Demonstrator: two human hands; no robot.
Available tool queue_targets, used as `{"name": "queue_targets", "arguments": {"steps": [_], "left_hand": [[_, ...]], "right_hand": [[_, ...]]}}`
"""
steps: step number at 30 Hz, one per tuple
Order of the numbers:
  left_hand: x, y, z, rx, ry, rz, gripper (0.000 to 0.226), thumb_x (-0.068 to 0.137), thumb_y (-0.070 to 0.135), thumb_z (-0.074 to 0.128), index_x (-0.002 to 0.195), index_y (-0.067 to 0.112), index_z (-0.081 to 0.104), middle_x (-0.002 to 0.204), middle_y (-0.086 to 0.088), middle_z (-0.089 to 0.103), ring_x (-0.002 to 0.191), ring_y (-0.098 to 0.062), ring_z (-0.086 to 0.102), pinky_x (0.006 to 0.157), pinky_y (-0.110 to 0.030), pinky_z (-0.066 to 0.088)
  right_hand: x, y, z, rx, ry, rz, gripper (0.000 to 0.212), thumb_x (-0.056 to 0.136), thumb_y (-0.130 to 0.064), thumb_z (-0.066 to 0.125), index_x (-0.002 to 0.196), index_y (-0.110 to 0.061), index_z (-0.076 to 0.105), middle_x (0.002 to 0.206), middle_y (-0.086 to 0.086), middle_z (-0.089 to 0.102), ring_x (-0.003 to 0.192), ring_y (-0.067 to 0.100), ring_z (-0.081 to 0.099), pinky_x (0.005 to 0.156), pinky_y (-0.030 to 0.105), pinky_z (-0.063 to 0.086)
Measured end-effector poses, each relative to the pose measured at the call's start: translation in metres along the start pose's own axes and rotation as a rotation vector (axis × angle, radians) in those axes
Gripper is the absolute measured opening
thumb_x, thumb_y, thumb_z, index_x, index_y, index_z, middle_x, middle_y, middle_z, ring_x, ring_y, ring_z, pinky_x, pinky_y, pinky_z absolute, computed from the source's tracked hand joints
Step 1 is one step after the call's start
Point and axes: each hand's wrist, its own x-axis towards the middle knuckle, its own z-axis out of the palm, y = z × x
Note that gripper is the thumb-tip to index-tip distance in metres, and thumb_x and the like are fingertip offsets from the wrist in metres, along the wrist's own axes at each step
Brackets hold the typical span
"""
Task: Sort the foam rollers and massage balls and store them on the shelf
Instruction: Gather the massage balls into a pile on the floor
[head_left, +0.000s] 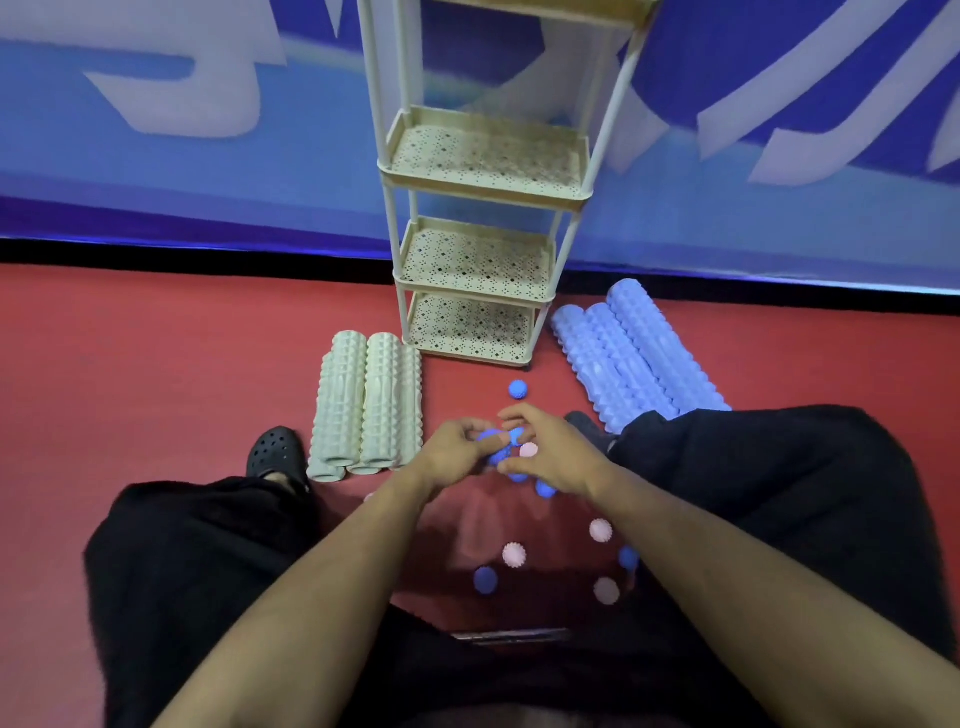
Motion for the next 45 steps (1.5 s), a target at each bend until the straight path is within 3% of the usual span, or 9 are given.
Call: {"name": "queue_targets", "arguments": {"steps": [3, 8, 15, 20, 25, 29, 32, 37, 45], "left_hand": [[0.004, -0.004, -0.006, 0.136, 0.108, 0.016, 0.022, 0.089, 0.008, 0.075, 0.105, -0.002, 0.062, 0.072, -0.003, 0.066, 0.059, -0.006, 0.063, 0.065, -0.025, 0.055], [0.021, -0.022, 0.0, 0.281, 0.045, -0.011, 0.026, 0.085, 0.013, 0.079, 0.106, 0.004, 0.065, 0.081, -0.004, 0.067, 0.071, -0.015, 0.062, 0.083, -0.04, 0.057], [0.035, -0.057, 0.011, 0.463, -0.023, -0.069, 0.025, 0.085, 0.02, 0.08, 0.102, 0.015, 0.063, 0.088, -0.002, 0.067, 0.067, -0.004, 0.058, 0.064, -0.008, 0.045], [0.057, -0.055, 0.022, 0.487, 0.129, -0.059, 0.048, 0.078, 0.031, 0.085, 0.116, 0.02, 0.059, 0.1, -0.008, 0.067, 0.075, -0.022, 0.063, 0.081, -0.041, 0.058], [0.073, -0.068, 0.035, 0.599, 0.212, -0.117, 0.044, 0.084, 0.033, 0.079, 0.119, 0.017, 0.058, 0.104, -0.002, 0.062, 0.094, -0.022, 0.057, 0.082, -0.028, 0.04], [0.101, -0.108, 0.04, 0.627, 0.205, -0.212, 0.043, 0.081, 0.026, 0.082, 0.117, 0.015, 0.063, 0.106, -0.01, 0.068, 0.109, -0.033, 0.061, 0.096, -0.036, 0.047], [0.122, -0.127, 0.045, 0.587, 0.218, -0.262, 0.025, 0.083, 0.024, 0.081, 0.102, 0.018, 0.066, 0.092, -0.002, 0.069, 0.098, -0.028, 0.067, 0.088, -0.034, 0.05], [0.168, -0.167, 0.038, 0.644, 0.243, -0.328, 0.051, 0.083, 0.037, 0.078, 0.125, 0.012, 0.061, 0.115, -0.015, 0.067, 0.108, -0.034, 0.062, 0.091, -0.04, 0.047], [0.232, -0.202, 0.017, 0.679, 0.271, -0.345, 0.049, 0.089, 0.027, 0.072, 0.131, 0.01, 0.054, 0.123, -0.02, 0.06, 0.111, -0.042, 0.059, 0.092, -0.044, 0.046]], "right_hand": [[-0.014, 0.014, -0.002, -0.089, -0.036, 0.05, 0.068, 0.079, -0.029, 0.084, 0.138, -0.025, 0.05, 0.13, -0.008, 0.054, 0.111, 0.01, 0.056, 0.096, 0.025, 0.044], [-0.02, 0.04, -0.025, -0.212, -0.076, 0.118, 0.065, 0.085, -0.026, 0.079, 0.142, -0.021, 0.048, 0.142, 0.001, 0.048, 0.125, 0.018, 0.054, 0.105, 0.027, 0.04], [-0.054, 0.09, -0.057, -0.094, 0.084, 0.335, 0.061, 0.087, -0.029, 0.078, 0.14, -0.012, 0.052, 0.137, 0.0, 0.053, 0.12, 0.012, 0.054, 0.106, 0.025, 0.039], [-0.074, 0.131, -0.07, -0.119, 0.043, 0.491, 0.061, 0.088, -0.035, 0.076, 0.139, -0.013, 0.052, 0.142, 0.005, 0.055, 0.129, 0.021, 0.053, 0.11, 0.031, 0.038], [-0.066, 0.161, -0.05, -0.045, 0.003, 0.524, 0.057, 0.092, -0.032, 0.072, 0.141, -0.013, 0.051, 0.142, 0.002, 0.054, 0.131, 0.02, 0.052, 0.109, 0.026, 0.035], [-0.049, 0.188, -0.011, 0.01, -0.084, 0.551, 0.054, 0.09, -0.036, 0.073, 0.138, -0.018, 0.054, 0.135, -0.002, 0.059, 0.125, 0.016, 0.057, 0.108, 0.027, 0.039], [-0.029, 0.199, 0.018, 0.034, -0.136, 0.572, 0.05, 0.09, -0.032, 0.073, 0.135, -0.016, 0.057, 0.131, 0.003, 0.063, 0.118, 0.017, 0.06, 0.104, 0.028, 0.043], [0.017, 0.211, 0.061, 0.041, -0.109, 0.604, 0.049, 0.091, -0.031, 0.071, 0.134, -0.014, 0.057, 0.133, 0.007, 0.059, 0.122, 0.023, 0.057, 0.104, 0.032, 0.044], [0.075, 0.255, 0.094, 0.03, -0.109, 0.613, 0.043, 0.093, -0.033, 0.065, 0.133, -0.019, 0.056, 0.127, 0.004, 0.057, 0.114, 0.024, 0.06, 0.1, 0.035, 0.045]]}}
